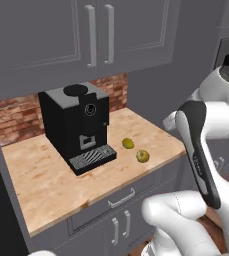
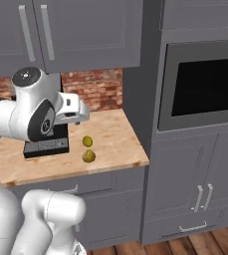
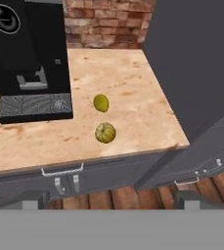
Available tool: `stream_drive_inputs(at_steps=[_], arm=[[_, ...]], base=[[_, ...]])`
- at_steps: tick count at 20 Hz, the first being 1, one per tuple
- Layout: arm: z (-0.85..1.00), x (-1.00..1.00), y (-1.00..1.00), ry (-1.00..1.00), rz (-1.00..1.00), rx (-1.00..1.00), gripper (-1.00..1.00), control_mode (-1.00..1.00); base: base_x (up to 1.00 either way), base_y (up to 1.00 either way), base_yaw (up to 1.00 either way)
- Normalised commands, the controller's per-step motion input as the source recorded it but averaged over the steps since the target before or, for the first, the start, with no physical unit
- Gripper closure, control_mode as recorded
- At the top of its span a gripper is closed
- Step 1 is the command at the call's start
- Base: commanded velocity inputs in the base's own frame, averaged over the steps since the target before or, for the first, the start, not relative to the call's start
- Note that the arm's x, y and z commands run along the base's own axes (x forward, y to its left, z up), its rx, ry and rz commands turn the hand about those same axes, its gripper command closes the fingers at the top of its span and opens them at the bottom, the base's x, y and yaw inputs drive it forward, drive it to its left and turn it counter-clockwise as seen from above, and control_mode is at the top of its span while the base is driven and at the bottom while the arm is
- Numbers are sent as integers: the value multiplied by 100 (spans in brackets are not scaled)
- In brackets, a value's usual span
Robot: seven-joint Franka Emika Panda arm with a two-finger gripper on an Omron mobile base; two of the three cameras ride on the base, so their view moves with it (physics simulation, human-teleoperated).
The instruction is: Place the liquor on the top shelf of the fridge to keep it out of children's reach, and place the squash and lemon on lower shelves for easy access.
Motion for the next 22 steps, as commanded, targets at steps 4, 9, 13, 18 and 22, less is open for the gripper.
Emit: stream_drive_inputs(at_steps=[4, 9, 13, 18, 22], arm=[[-74, 34, 0, 21, 0, 0, -100, -100], [-63, 23, 0, 22, 0, 0, -100, -100], [-48, 10, 0, 11, -1, 0, -100, -100], [-34, 1, 0, 0, -12, 7, -100, -100], [-37, 0, 1, 0, -15, 11, -100, -100]], base=[[0, 0, 0], [0, 0, 0], [0, 0, 0], [0, 0, 0], [0, 0, 0]])
